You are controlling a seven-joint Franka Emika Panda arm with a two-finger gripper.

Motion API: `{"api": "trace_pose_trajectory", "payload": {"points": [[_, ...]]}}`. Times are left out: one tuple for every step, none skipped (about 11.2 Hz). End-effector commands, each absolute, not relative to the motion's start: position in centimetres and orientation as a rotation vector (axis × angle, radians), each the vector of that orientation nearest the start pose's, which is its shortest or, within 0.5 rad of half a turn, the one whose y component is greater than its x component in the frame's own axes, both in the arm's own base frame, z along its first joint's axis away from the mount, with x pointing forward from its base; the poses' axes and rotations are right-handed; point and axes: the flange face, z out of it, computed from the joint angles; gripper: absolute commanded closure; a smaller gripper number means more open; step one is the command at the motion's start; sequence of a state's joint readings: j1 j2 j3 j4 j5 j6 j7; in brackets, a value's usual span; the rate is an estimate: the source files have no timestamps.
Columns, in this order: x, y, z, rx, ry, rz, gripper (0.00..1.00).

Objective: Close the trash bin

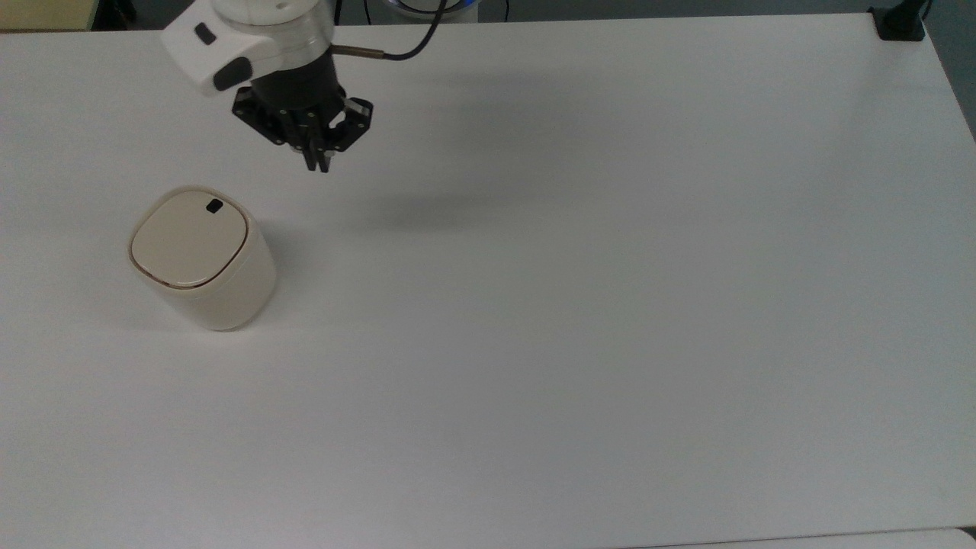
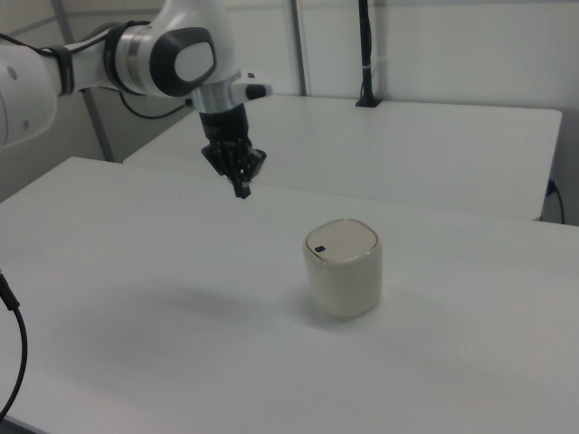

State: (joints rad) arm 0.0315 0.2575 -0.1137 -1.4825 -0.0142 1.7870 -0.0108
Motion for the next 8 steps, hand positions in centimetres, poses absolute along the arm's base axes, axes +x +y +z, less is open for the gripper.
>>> {"api": "trace_pose_trajectory", "payload": {"points": [[62.7,-1.2,53.9,-3.176,0.072,0.003,0.89],[62.1,-0.4,54.8,-3.175,0.050,-0.017,0.89],[61.4,0.3,56.1,-3.171,0.029,-0.046,0.87],[61.1,1.1,56.8,-3.169,0.010,-0.065,0.85],[61.0,1.5,57.3,-3.166,-0.002,-0.077,0.86],[60.5,1.5,57.6,-3.164,-0.001,-0.055,0.86],[60.3,1.8,57.6,-3.166,-0.021,-0.036,0.86],[60.4,1.6,57.4,-3.179,-0.035,-0.038,0.86]]}}
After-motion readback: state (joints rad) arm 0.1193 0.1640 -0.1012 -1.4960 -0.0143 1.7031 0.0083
